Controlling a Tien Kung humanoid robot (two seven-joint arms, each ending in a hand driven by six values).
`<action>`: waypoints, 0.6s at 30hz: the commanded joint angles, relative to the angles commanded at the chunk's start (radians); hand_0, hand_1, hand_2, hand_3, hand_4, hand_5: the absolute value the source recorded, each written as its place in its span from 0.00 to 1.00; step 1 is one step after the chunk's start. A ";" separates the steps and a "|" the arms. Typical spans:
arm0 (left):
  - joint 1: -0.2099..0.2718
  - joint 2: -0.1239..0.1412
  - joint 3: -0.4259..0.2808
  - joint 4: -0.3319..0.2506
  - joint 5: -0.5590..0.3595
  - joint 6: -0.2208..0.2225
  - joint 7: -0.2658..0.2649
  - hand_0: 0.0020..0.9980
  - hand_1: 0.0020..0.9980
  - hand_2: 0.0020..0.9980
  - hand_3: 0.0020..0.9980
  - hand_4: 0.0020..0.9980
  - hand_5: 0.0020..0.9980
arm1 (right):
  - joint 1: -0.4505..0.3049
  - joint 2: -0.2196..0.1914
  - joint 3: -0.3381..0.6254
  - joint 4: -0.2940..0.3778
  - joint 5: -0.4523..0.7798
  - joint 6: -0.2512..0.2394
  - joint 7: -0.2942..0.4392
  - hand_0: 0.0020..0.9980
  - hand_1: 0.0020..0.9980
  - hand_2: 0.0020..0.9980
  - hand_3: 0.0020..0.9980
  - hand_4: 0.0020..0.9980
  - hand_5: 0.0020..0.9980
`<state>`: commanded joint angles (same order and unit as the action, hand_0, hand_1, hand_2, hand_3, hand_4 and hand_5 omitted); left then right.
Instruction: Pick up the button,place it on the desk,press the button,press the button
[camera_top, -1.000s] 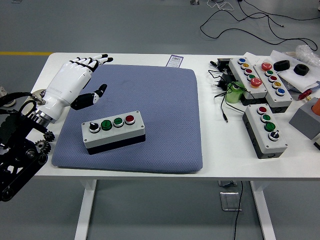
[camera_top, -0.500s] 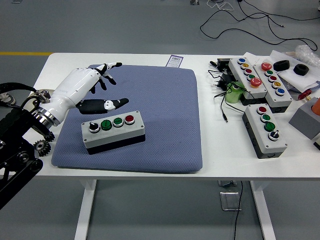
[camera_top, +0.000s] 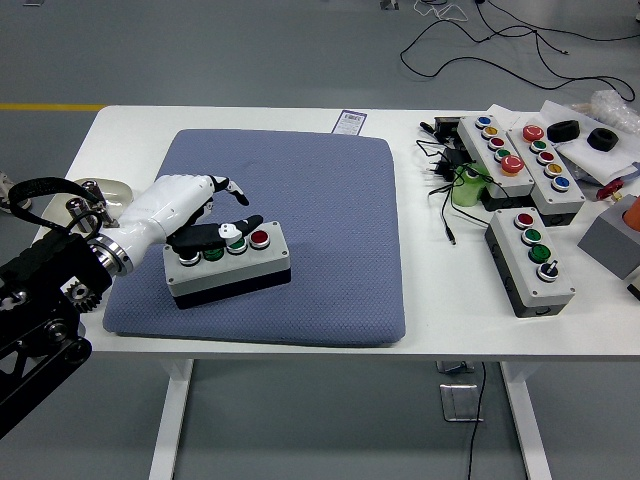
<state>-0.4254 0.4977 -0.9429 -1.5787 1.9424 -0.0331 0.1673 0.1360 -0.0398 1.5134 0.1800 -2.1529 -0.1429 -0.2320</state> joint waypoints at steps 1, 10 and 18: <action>0.001 0.000 0.001 -0.001 0.001 -0.020 0.007 0.00 0.00 0.00 0.62 0.71 0.83 | 0.000 0.000 0.000 0.000 0.001 0.000 0.000 0.67 0.66 0.68 0.62 0.31 0.17; 0.005 -0.003 0.029 0.017 -0.007 -0.060 0.029 0.00 0.00 0.00 0.62 0.71 0.79 | 0.000 0.000 0.001 0.000 -0.002 0.000 0.000 0.67 0.66 0.68 0.62 0.31 0.17; 0.004 -0.006 0.053 0.048 -0.006 -0.083 0.046 0.00 0.00 0.00 0.62 0.71 0.77 | -0.001 0.001 0.004 0.000 -0.004 -0.001 0.000 0.67 0.66 0.68 0.62 0.31 0.17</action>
<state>-0.4209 0.4914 -0.8894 -1.5307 1.9366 -0.1157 0.2137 0.1349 -0.0386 1.5177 0.1800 -2.1564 -0.1436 -0.2317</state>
